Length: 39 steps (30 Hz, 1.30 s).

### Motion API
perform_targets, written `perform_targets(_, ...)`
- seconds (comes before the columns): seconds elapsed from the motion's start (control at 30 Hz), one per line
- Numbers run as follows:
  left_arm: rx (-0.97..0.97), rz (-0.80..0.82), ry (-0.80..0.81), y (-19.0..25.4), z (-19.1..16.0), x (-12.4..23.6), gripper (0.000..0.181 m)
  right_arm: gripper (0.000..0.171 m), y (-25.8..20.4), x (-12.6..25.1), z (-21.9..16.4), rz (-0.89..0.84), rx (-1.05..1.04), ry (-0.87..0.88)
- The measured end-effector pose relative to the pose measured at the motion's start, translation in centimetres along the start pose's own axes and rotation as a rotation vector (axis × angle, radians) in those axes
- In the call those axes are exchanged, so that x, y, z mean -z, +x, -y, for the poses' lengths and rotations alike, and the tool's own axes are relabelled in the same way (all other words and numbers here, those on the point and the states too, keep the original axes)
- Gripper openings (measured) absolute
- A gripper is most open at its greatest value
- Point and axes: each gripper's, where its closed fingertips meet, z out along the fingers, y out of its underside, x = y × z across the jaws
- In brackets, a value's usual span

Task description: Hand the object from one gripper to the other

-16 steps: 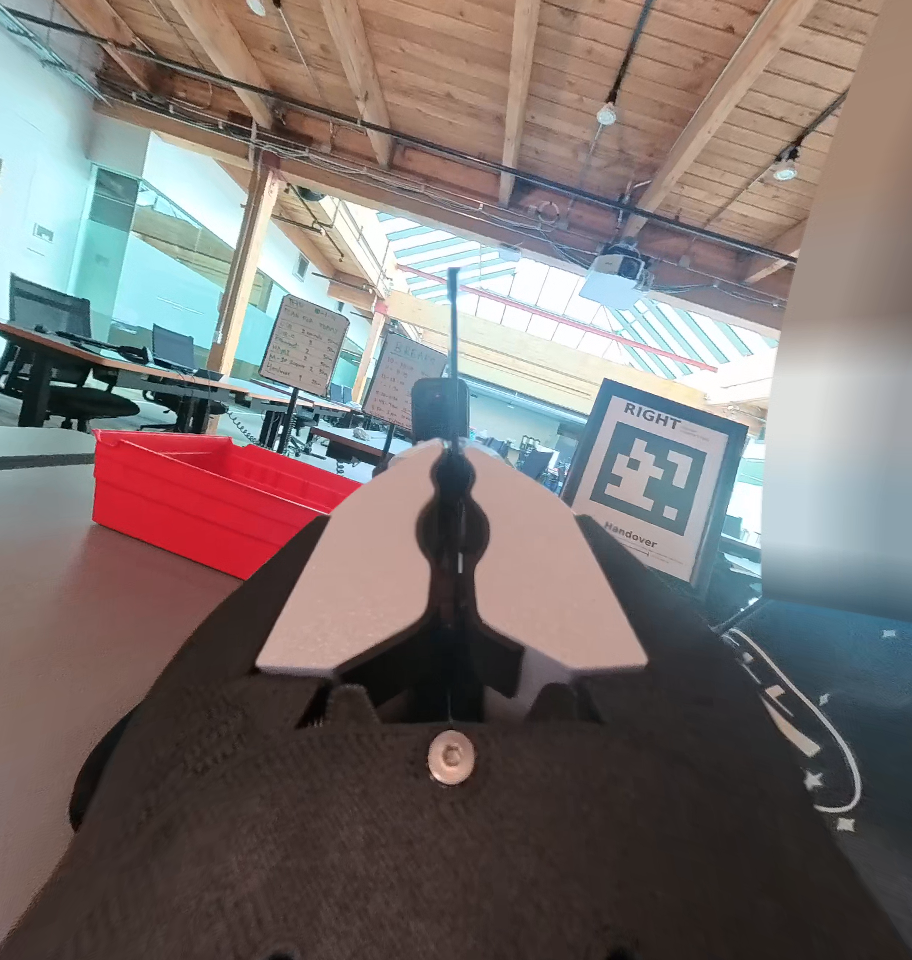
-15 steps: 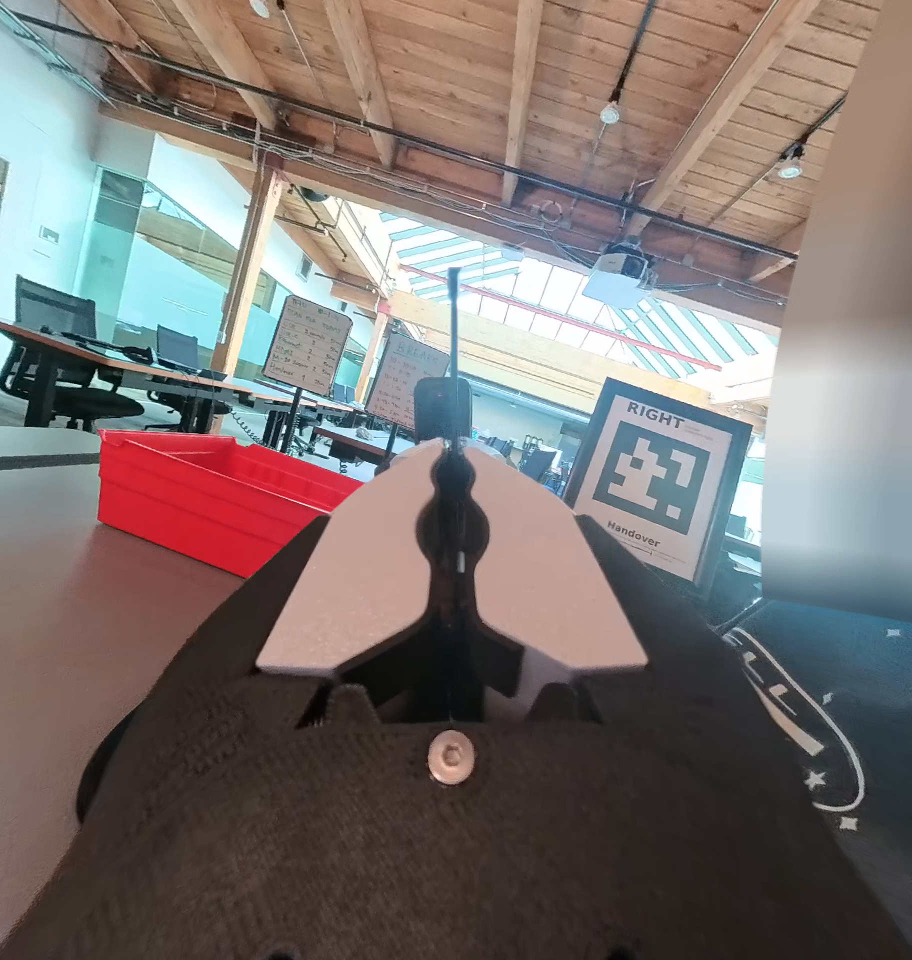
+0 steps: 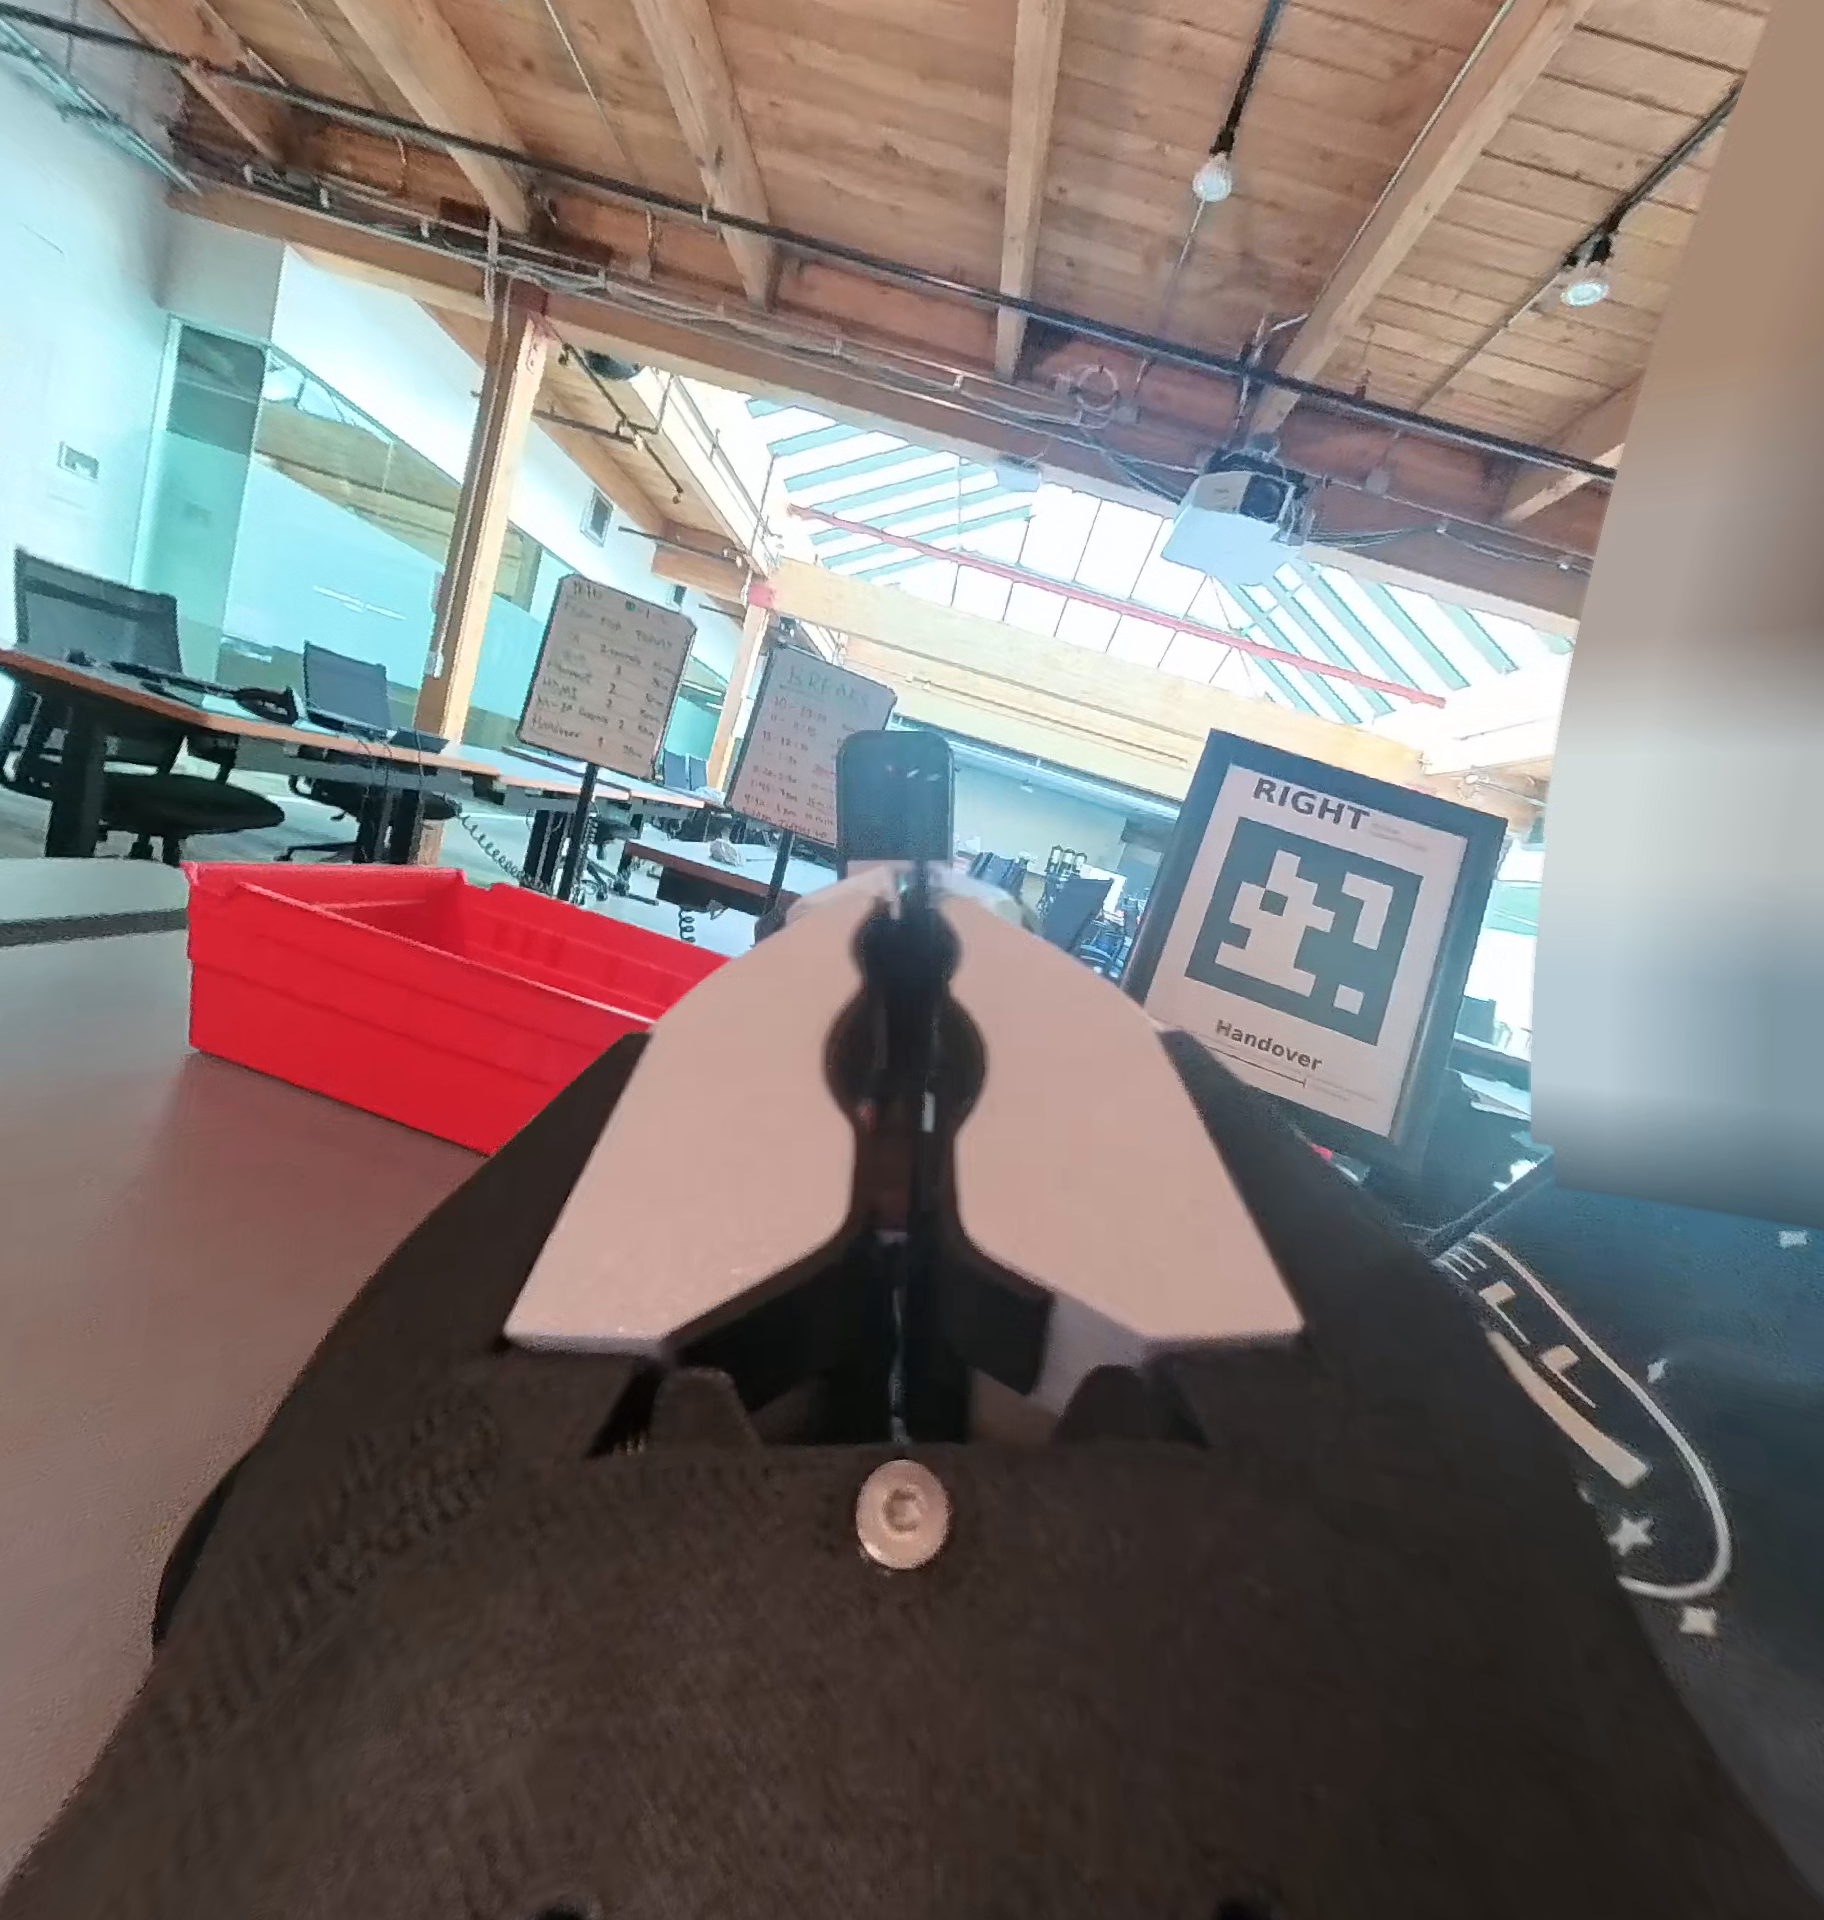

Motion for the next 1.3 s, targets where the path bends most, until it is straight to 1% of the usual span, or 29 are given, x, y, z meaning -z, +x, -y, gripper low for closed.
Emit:
perform_targets(0.03, -0.005, -0.006, 0.005, 0.1, 0.1, 0.1, 0.002, 0.002, 0.1, -0.2, -0.2, -0.008, 0.002, -0.010)
perform_targets(0.13, -0.004, 0.000, 0.022, 0.0, 0.4, 0.3, 0.002, 0.002, 0.0, -0.5, -0.4, -0.012, 0.013, -0.012)
perform_targets(0.17, -0.001, 0.000, 0.056, 0.1, 0.9, 0.4, 0.002, 0.005, 0.1, -0.5, -0.6, -0.015, 0.024, -0.025)
perform_targets(0.23, 0.014, -0.011, 0.125, 0.2, 2.1, 0.9, 0.001, 0.024, 0.3, -0.5, -1.6, -0.026, 0.049, -0.092)
perform_targets(0.27, 0.018, -0.011, 0.155, 0.1, 2.6, 1.1, 0.002, 0.029, 0.3, -0.6, -2.4, -0.021, 0.057, -0.139)
perform_targets(0.3, 0.017, -0.010, 0.179, 0.1, 3.0, 1.4, 0.002, 0.031, 0.2, -0.7, -3.2, -0.010, 0.061, -0.186)
perform_targets(0.33, 0.015, -0.010, 0.196, 0.1, 3.3, 1.6, 0.002, 0.025, 0.1, -0.8, -3.8, -0.001, 0.071, -0.224)
perform_targets(0.37, 0.016, -0.004, 0.207, 0.1, 3.5, 1.7, 0.000, 0.007, 0.1, -0.9, -4.3, 0.004, 0.091, -0.248)
perform_targets(0.4, 0.014, 0.004, 0.212, 0.0, 3.5, 1.8, 0.001, 0.003, 0.2, -1.1, -4.5, -0.005, 0.107, -0.256)
perform_targets(0.47, 0.007, 0.027, 0.219, -0.4, 3.6, 2.1, 0.004, 0.002, 0.5, -1.2, -4.5, -0.034, 0.106, -0.272)
perform_targets(0.5, -0.004, 0.050, 0.222, -0.7, 3.6, 2.3, 0.011, 0.002, 0.6, -1.1, -4.2, -0.054, 0.111, -0.270)
perform_targets(0.57, -0.040, 0.102, 0.208, -1.5, 3.5, 2.8, 0.025, 0.002, 0.9, -0.4, -2.7, -0.105, 0.146, -0.224)
perform_targets(0.63, -0.092, 0.150, 0.155, -2.1, 2.8, 3.5, 0.028, 0.002, 1.3, 1.2, -0.3, -0.197, 0.195, -0.164)
perform_targets(0.7, -0.164, 0.214, 0.076, -3.0, 1.7, 4.4, 0.030, 0.001, 2.1, 3.8, 2.6, -0.352, 0.282, -0.103)
perform_targets(0.83, -0.316, 0.351, -0.113, -4.9, -1.4, 6.2, 0.030, 0.002, 3.1, 10.9, 7.8, -0.710, 0.451, -0.018)
perform_targets(0.9, -0.379, 0.398, -0.180, -5.7, -2.8, 6.8, 0.030, 0.002, 3.4, 14.8, 10.1, -0.894, 0.523, 0.019)
perform_targets(0.97, -0.426, 0.420, -0.235, -6.2, -4.1, 6.9, 0.030, 0.002, 4.1, 18.5, 11.6, -1.076, 0.565, 0.011)
perform_targets(1.03, -0.454, 0.419, -0.283, -6.4, -5.1, 6.7, 0.030, 0.002, 5.4, 22.1, 12.3, -1.255, 0.565, -0.036)
perform_targets(1.13, -0.497, 0.419, -0.338, -6.9, -6.3, 6.6, 0.030, 0.002, 8.8, 27.9, 11.6, -1.512, 0.435, -0.182)
perform_targets(1.2, -0.521, 0.446, -0.362, -7.5, -6.8, 6.8, 0.030, 0.002, 11.3, 30.9, 10.4, -1.608, 0.315, -0.318)
perform_targets(1.3, -0.511, 0.440, -0.369, -7.8, -7.2, 6.9, 0.030, 0.002, 14.4, 34.4, 8.6, -1.694, 0.159, -0.519)
